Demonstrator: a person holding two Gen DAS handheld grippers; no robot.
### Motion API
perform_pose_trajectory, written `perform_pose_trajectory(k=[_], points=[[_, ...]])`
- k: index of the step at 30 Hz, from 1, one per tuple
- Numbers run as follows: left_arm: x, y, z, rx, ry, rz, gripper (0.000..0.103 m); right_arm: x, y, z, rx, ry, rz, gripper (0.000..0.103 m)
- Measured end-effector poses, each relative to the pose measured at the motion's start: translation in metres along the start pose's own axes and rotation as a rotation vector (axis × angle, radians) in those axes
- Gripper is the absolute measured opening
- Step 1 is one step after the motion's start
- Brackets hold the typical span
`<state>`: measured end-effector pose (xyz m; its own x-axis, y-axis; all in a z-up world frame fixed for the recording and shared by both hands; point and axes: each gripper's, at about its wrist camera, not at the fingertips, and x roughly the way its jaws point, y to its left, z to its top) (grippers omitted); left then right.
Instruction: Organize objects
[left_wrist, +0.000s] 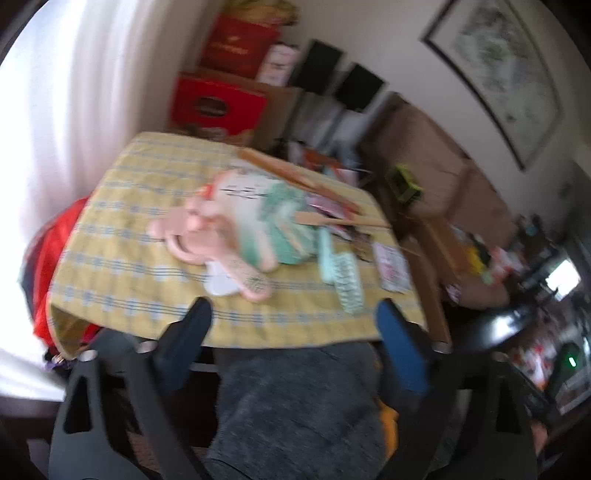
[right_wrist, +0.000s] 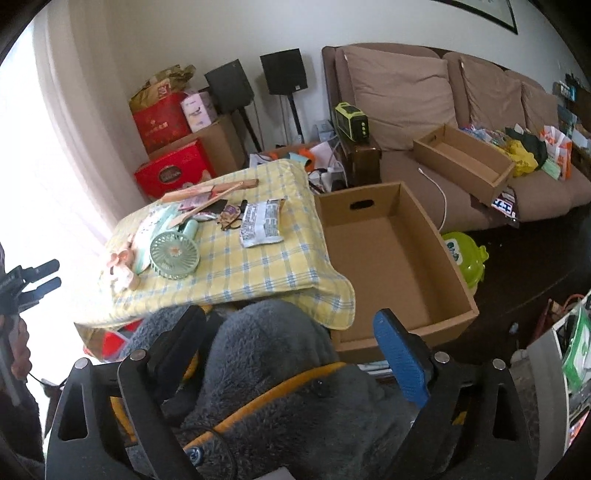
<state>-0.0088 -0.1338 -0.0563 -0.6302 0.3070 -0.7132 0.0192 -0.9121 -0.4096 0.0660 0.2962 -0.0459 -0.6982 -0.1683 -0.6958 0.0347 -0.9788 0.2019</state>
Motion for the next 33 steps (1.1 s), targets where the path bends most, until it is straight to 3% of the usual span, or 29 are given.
perform_pose_trajectory(k=[6, 10, 15, 20, 27, 29, 30, 31, 33], points=[[0.051, 0.028, 0.015, -0.010, 0.047, 0.251, 0.094, 0.003, -0.008, 0.006, 0.049, 0.001, -0.003, 0.093], [0.098, 0.042, 0.021, -0.039, 0.161, 0.351, 0.094, 0.006, -0.002, 0.008, 0.039, -0.002, 0.010, 0.093], [0.120, 0.025, 0.020, -0.035, 0.172, 0.342, 0.094, 0.013, -0.001, 0.007, 0.037, 0.008, -0.002, 0.096], [0.158, 0.006, 0.024, 0.053, 0.252, 0.440, 0.094, 0.020, -0.007, 0.005, 0.074, 0.031, 0.014, 0.096], [0.183, 0.008, 0.025, 0.022, 0.276, 0.425, 0.095, 0.018, -0.013, 0.001, 0.038, 0.036, -0.037, 0.096], [0.184, 0.007, 0.025, 0.035, 0.278, 0.410, 0.092, 0.018, -0.019, 0.000, 0.056, 0.036, -0.044, 0.096], [0.182, 0.006, 0.025, 0.043, 0.277, 0.399, 0.087, 0.018, -0.021, 0.000, 0.063, 0.038, -0.044, 0.096], [0.180, 0.005, 0.025, 0.053, 0.277, 0.382, 0.073, 0.019, -0.023, 0.000, 0.071, 0.042, -0.042, 0.096], [0.177, 0.002, 0.024, 0.067, 0.294, 0.352, 0.068, 0.020, -0.023, -0.001, 0.076, 0.050, -0.034, 0.096]])
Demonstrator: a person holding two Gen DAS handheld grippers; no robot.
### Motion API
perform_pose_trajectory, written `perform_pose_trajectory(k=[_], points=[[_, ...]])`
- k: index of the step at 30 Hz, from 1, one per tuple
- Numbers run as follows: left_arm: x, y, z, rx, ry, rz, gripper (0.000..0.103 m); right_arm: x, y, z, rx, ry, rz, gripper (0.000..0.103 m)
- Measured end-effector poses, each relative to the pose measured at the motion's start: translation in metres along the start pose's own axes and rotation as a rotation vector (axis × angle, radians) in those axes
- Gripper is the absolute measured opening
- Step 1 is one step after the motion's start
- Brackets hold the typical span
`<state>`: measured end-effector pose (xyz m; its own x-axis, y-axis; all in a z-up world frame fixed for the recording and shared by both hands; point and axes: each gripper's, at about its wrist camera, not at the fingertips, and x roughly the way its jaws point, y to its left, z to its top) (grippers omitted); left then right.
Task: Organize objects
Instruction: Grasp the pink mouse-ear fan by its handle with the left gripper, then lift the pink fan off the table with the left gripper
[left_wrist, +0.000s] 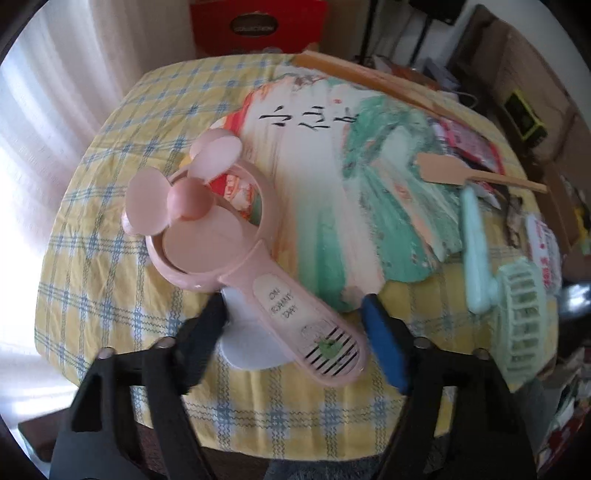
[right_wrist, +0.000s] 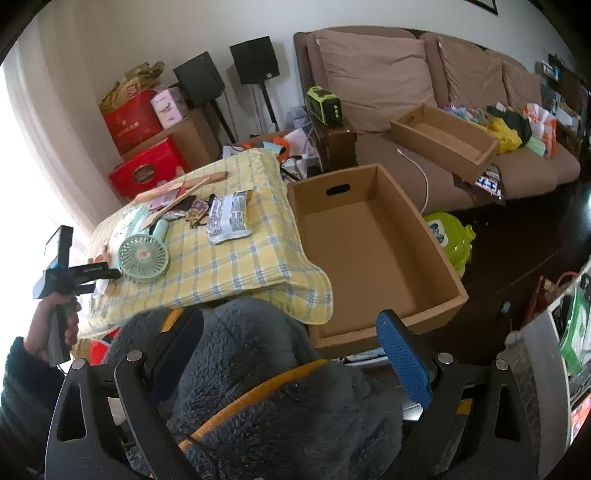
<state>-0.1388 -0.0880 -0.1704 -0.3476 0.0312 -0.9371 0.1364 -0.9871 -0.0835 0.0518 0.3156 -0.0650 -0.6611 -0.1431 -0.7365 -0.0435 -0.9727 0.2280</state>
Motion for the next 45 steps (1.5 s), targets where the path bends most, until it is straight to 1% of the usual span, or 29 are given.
perform_pose_trajectory(k=[2, 3, 4, 5, 6, 7, 8, 11, 13, 15, 17, 19, 23, 26, 27, 29, 30, 31, 33, 34, 37, 38, 39, 40, 41, 42, 44, 45], points=[[-0.002, -0.003, -0.004, 0.039, 0.013, -0.006, 0.068, -0.001, 0.001, 0.000, -0.012, 0.005, 0.001, 0.096], [-0.005, -0.002, -0.007, 0.051, 0.015, -0.023, 0.064, -0.002, 0.003, 0.000, -0.025, 0.004, -0.004, 0.096], [-0.008, 0.001, -0.010, 0.053, 0.012, -0.033, 0.054, -0.003, 0.004, 0.000, -0.032, 0.002, -0.009, 0.096], [-0.012, 0.005, -0.012, 0.052, 0.006, -0.049, 0.050, -0.004, 0.005, 0.001, -0.040, -0.003, -0.016, 0.096], [-0.016, 0.010, -0.015, 0.044, 0.008, -0.076, 0.044, -0.005, 0.005, 0.001, -0.043, -0.007, -0.021, 0.096], [-0.020, 0.016, -0.017, 0.034, 0.014, -0.101, 0.041, -0.005, 0.004, 0.001, -0.043, -0.009, -0.024, 0.096], [-0.022, 0.018, -0.019, 0.030, 0.016, -0.111, 0.040, -0.005, 0.003, 0.001, -0.037, -0.008, -0.025, 0.096], [-0.025, 0.024, -0.028, 0.047, 0.014, -0.094, 0.040, -0.002, 0.000, 0.001, -0.018, 0.000, -0.018, 0.096], [-0.027, 0.026, -0.031, 0.051, 0.004, -0.100, 0.040, -0.001, 0.000, 0.002, -0.010, 0.003, -0.012, 0.096], [-0.028, 0.028, -0.032, 0.052, 0.011, -0.104, 0.040, -0.002, 0.003, 0.002, -0.017, 0.002, -0.010, 0.096], [-0.027, 0.029, -0.030, 0.067, 0.027, -0.110, 0.041, -0.003, 0.007, 0.003, -0.034, 0.000, -0.015, 0.096], [-0.024, 0.033, -0.024, 0.072, 0.057, -0.129, 0.044, -0.004, 0.009, 0.003, -0.056, 0.000, -0.027, 0.096], [-0.023, 0.050, -0.015, 0.005, 0.082, -0.181, 0.045, -0.007, 0.006, 0.003, -0.067, -0.010, -0.070, 0.096], [-0.021, 0.052, -0.016, -0.003, 0.085, -0.180, 0.048, -0.005, -0.002, 0.002, -0.032, -0.005, -0.064, 0.096], [-0.020, 0.052, -0.017, -0.009, 0.086, -0.175, 0.050, -0.004, -0.004, 0.002, -0.023, 0.000, -0.061, 0.096], [-0.019, 0.050, -0.016, -0.009, 0.079, -0.174, 0.058, 0.000, -0.006, 0.001, -0.002, 0.014, -0.047, 0.096], [-0.018, 0.047, -0.015, -0.008, 0.078, -0.175, 0.065, 0.002, -0.005, 0.001, 0.002, 0.020, -0.043, 0.096], [-0.017, 0.043, -0.015, -0.003, 0.079, -0.171, 0.071, 0.003, -0.004, 0.001, 0.004, 0.025, -0.040, 0.096], [-0.016, 0.033, -0.014, 0.013, 0.074, -0.143, 0.077, 0.004, -0.001, 0.001, -0.004, 0.026, -0.035, 0.096], [-0.015, 0.028, -0.015, 0.027, 0.068, -0.121, 0.078, 0.004, 0.001, 0.002, -0.010, 0.023, -0.033, 0.096], [-0.013, 0.016, -0.023, 0.074, 0.032, -0.042, 0.078, 0.004, 0.009, 0.006, -0.027, 0.019, -0.025, 0.096], [-0.013, 0.013, -0.026, 0.084, 0.016, -0.017, 0.077, 0.005, 0.013, 0.010, -0.043, 0.015, -0.024, 0.096], [-0.013, 0.009, -0.029, 0.099, -0.001, 0.019, 0.073, 0.004, 0.016, 0.014, -0.054, 0.009, -0.026, 0.096], [-0.015, 0.006, -0.032, 0.112, -0.020, 0.030, 0.064, 0.002, 0.021, 0.021, -0.071, -0.006, -0.030, 0.096], [-0.016, 0.005, -0.034, 0.103, -0.024, 0.011, 0.058, 0.000, 0.026, 0.027, -0.084, -0.019, -0.030, 0.096], [-0.018, 0.004, -0.034, 0.110, -0.032, 0.014, 0.051, -0.002, 0.032, 0.033, -0.098, -0.032, -0.024, 0.096], [-0.019, -0.001, -0.034, 0.128, -0.037, 0.024, 0.049, -0.002, 0.045, 0.047, -0.129, -0.046, -0.001, 0.096], [-0.020, -0.001, -0.035, 0.137, -0.046, 0.024, 0.046, -0.002, 0.053, 0.053, -0.146, -0.053, 0.010, 0.096]])
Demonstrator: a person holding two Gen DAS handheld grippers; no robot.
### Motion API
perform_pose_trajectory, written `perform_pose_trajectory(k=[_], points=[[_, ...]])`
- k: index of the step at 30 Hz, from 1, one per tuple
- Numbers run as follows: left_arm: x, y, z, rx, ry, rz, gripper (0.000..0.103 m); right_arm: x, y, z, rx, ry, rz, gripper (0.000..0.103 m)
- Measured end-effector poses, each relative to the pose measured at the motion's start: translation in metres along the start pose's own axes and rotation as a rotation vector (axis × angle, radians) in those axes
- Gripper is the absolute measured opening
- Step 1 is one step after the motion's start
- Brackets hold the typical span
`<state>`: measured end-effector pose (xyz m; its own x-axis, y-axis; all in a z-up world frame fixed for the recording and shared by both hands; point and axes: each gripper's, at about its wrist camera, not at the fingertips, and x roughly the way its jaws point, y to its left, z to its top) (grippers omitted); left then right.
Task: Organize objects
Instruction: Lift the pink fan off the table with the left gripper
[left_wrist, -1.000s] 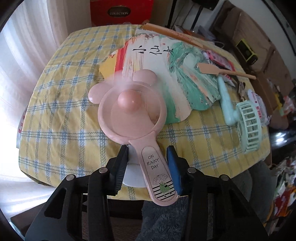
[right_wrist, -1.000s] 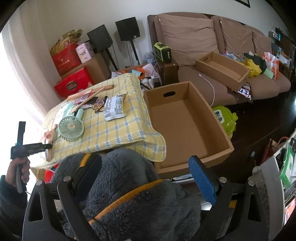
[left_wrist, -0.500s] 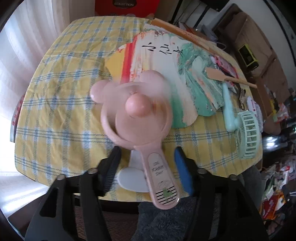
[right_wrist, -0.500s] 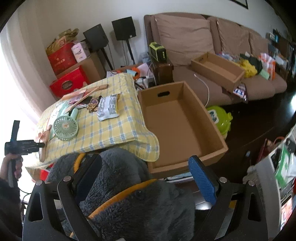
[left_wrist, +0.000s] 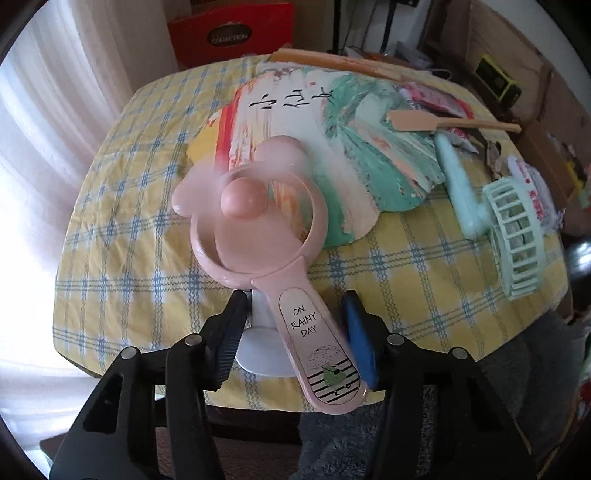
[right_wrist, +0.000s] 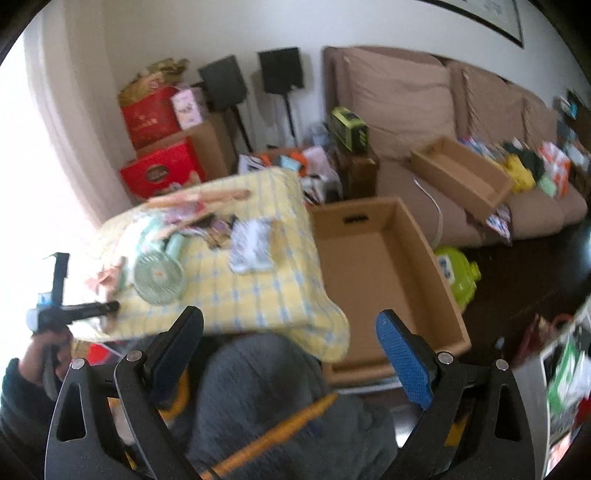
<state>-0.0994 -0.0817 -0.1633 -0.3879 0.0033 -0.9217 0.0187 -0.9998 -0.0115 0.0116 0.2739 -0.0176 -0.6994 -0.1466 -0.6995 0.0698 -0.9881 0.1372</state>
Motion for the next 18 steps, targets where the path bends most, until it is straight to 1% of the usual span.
perform_pose_trajectory(k=[1, 3, 5, 10, 14, 18], points=[[-0.003, 0.000, -0.001, 0.005, -0.014, 0.003, 0.041, 0.000, 0.008, 0.007, -0.018, -0.007, 0.013, 0.096], [-0.004, -0.003, 0.000, 0.008, -0.023, 0.006, 0.038, 0.001, 0.026, 0.019, -0.061, -0.016, 0.043, 0.096], [-0.005, -0.002, 0.000, 0.007, -0.029, -0.006, 0.037, 0.003, 0.043, 0.026, -0.107, -0.024, 0.064, 0.096], [-0.010, -0.002, -0.001, 0.033, -0.059, 0.000, 0.033, 0.010, 0.080, 0.031, -0.203, -0.025, 0.094, 0.096], [-0.016, -0.002, 0.001, 0.047, -0.080, 0.003, 0.030, 0.021, 0.095, 0.031, -0.232, -0.007, 0.109, 0.096], [-0.022, 0.000, 0.001, 0.056, -0.102, -0.004, 0.026, 0.026, 0.099, 0.033, -0.232, -0.001, 0.119, 0.096]])
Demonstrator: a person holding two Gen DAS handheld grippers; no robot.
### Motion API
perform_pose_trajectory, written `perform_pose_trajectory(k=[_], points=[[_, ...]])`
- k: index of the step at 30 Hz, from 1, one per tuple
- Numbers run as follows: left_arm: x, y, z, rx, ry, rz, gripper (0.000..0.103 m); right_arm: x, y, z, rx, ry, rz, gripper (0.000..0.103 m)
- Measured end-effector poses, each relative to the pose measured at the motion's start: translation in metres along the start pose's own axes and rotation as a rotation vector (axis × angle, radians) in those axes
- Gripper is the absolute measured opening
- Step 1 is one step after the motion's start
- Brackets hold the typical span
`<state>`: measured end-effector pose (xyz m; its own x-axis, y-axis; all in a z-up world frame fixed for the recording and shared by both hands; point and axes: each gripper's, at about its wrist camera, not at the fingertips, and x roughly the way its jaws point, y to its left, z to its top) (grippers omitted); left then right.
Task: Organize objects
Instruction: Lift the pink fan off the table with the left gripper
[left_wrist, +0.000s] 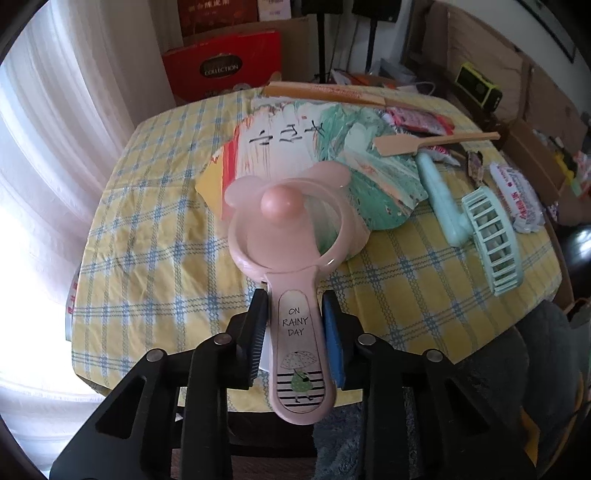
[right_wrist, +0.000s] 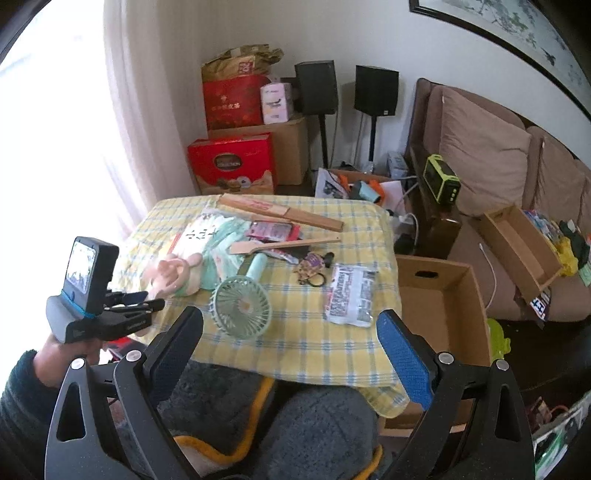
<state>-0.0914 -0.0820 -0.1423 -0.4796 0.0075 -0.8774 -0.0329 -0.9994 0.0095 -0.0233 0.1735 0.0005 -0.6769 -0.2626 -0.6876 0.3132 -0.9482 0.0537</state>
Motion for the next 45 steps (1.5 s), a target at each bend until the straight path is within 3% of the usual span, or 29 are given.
perform_pose_trajectory(k=[5, 11, 20, 29, 37, 39, 41, 45], points=[[-0.012, 0.001, -0.001, 0.002, -0.060, 0.003, 0.025, 0.010, -0.005, 0.007, 0.041, 0.020, 0.036, 0.096], [-0.029, -0.005, 0.001, 0.035, -0.121, -0.071, 0.025, 0.022, -0.008, 0.011, 0.078, 0.042, 0.064, 0.096], [-0.041, -0.027, -0.002, 0.099, -0.172, -0.166, 0.025, 0.059, 0.004, 0.021, 0.167, 0.107, 0.264, 0.096], [-0.071, -0.051, -0.005, 0.181, -0.248, -0.195, 0.025, 0.099, 0.000, 0.040, 0.321, 0.173, 0.440, 0.096], [-0.086, -0.062, -0.005, 0.202, -0.252, -0.253, 0.025, 0.114, 0.004, 0.049, 0.320, 0.152, 0.443, 0.096], [-0.090, -0.065, -0.006, 0.211, -0.260, -0.259, 0.025, 0.113, 0.000, 0.052, 0.327, 0.121, 0.411, 0.093], [-0.092, -0.068, -0.006, 0.219, -0.264, -0.266, 0.025, 0.111, -0.007, 0.052, 0.340, 0.090, 0.400, 0.077], [-0.096, -0.073, -0.007, 0.222, -0.265, -0.285, 0.026, 0.110, -0.011, 0.051, 0.339, 0.090, 0.412, 0.062]])
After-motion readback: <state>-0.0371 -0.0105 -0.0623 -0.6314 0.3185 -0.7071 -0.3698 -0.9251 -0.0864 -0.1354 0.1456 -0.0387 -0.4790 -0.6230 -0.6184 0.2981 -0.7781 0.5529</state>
